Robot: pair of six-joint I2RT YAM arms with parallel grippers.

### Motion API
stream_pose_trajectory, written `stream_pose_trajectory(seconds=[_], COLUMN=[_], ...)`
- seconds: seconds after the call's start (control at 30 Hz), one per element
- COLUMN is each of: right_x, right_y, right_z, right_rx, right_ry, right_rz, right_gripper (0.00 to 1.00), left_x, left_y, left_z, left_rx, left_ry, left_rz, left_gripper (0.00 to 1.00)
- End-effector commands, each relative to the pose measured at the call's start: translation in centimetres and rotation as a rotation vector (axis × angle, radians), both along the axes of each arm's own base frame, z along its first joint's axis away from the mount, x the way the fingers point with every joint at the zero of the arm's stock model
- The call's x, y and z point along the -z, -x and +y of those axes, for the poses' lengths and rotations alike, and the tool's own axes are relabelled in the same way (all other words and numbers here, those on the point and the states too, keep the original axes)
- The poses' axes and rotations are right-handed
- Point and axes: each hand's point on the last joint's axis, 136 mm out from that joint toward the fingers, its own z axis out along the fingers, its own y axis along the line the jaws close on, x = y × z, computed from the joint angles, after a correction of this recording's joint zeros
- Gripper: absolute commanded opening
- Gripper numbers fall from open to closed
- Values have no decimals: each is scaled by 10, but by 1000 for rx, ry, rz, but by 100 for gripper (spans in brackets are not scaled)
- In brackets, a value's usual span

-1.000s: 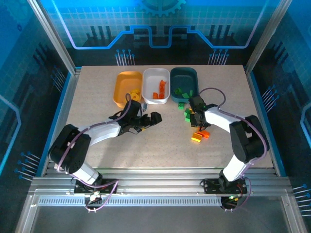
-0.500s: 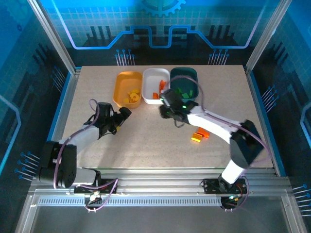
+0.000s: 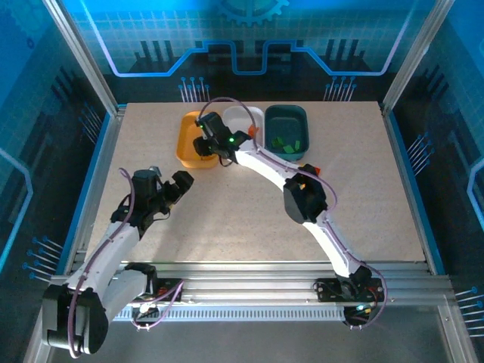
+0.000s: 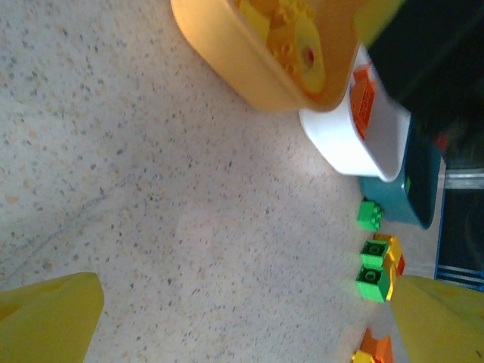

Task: Sort the legos into containers by color

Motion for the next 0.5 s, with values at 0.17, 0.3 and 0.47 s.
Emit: stream_pose_trajectory(seconds=[0.17,0.3,0.47], right_x=[-19,-57,-70], right_y=[-4,11,42], right_z=[-20,-43,-117], right_rx=[19,53,199], right_ry=[73,37,51], right_rz=[6,-55,-67], right_gripper=[63,63,65], left_x=[3,-2,-5], left_y=[-2,-6,-14], left_z=[-12,-12,-19], left_rx=[83,80,100], left_ry=[36,36,55], left_rz=[-10,-29,-58], left_gripper=[99,99,99])
